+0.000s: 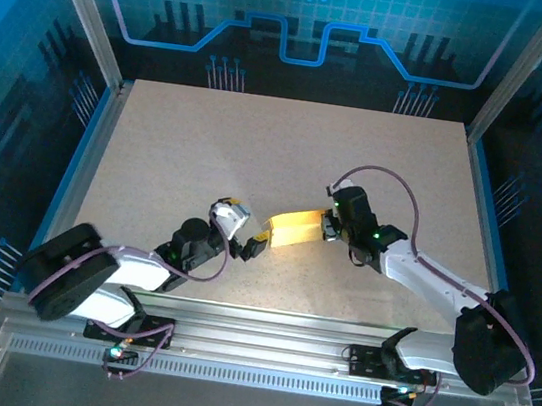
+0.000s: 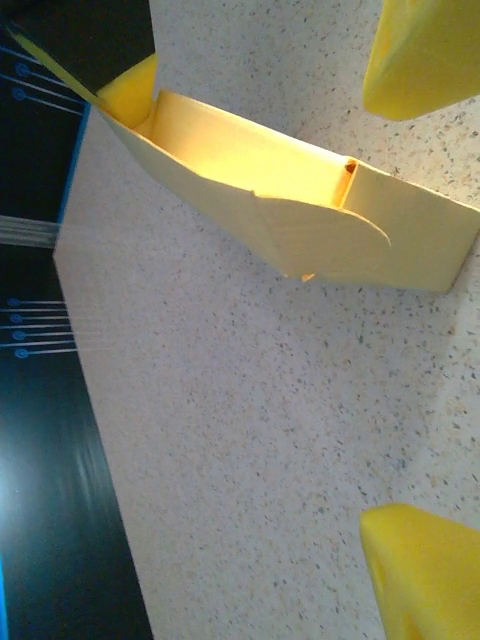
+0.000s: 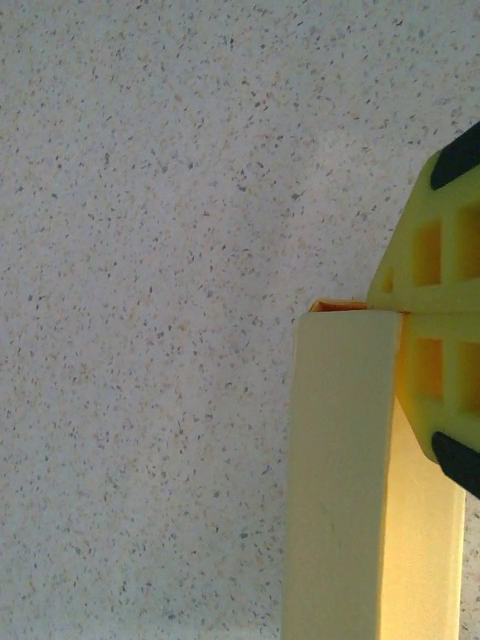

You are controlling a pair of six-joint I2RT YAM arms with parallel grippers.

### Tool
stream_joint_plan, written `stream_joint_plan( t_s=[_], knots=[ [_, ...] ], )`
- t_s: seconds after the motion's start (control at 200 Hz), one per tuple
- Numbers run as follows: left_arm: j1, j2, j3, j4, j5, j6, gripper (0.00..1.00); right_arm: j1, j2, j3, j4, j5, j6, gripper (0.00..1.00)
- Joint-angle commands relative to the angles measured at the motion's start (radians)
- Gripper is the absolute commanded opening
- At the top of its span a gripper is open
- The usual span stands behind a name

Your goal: Fold the paper box

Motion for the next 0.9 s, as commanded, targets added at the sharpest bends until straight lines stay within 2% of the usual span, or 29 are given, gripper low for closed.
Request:
stream_joint_plan(
  t_s=[0.0, 0.06, 0.13, 0.21, 0.335, 0.43, 0.52, 0.61, 0.76, 0.855, 0.895],
  knots=[
    [-0.018, -0.139, 0.108, -0.440, -0.068, -0.013, 0.99, 0.014, 0.008, 0.026, -0.084, 0.036, 0.030, 0.00],
    [-0.019, -0.197, 0.111, -0.502, -0.061, -0.008, 0.99, 0.016, 0.007, 0.030, -0.089, 0.038, 0.033, 0.00],
    [-0.026, -0.261, 0.067, -0.470, -0.030, -0.013, 0.99, 0.016, 0.009, 0.031, -0.089, 0.040, 0.037, 0.00],
    [-0.025, -0.316, 0.038, -0.450, -0.012, -0.082, 0.99, 0.016, 0.009, 0.029, -0.088, 0.039, 0.038, 0.00],
    [-0.032, -0.367, 0.132, -0.703, -0.100, -0.208, 0.99, 0.017, 0.012, 0.027, -0.089, 0.036, 0.040, 0.00],
    [-0.041, -0.367, 0.197, -0.799, -0.153, -0.298, 0.99, 0.017, 0.005, 0.027, -0.095, 0.037, 0.045, 0.00],
    [-0.051, -0.328, 0.275, -0.893, -0.152, -0.365, 0.97, 0.017, 0.004, 0.027, -0.099, 0.036, 0.047, 0.00],
    [-0.085, -0.258, 0.380, -1.013, -0.156, -0.376, 0.93, 0.019, 0.007, 0.032, -0.105, 0.032, 0.051, 0.00],
    [-0.131, -0.078, 0.610, -1.248, -0.189, -0.352, 0.75, 0.021, 0.017, 0.039, -0.109, 0.019, 0.048, 0.00],
    [-0.152, 0.030, 0.726, -1.336, -0.223, -0.328, 0.64, 0.021, 0.021, 0.040, -0.110, 0.018, 0.048, 0.00],
    [-0.158, 0.067, 0.764, -1.357, -0.226, -0.330, 0.63, 0.021, 0.021, 0.037, -0.108, 0.020, 0.049, 0.00]
  ],
)
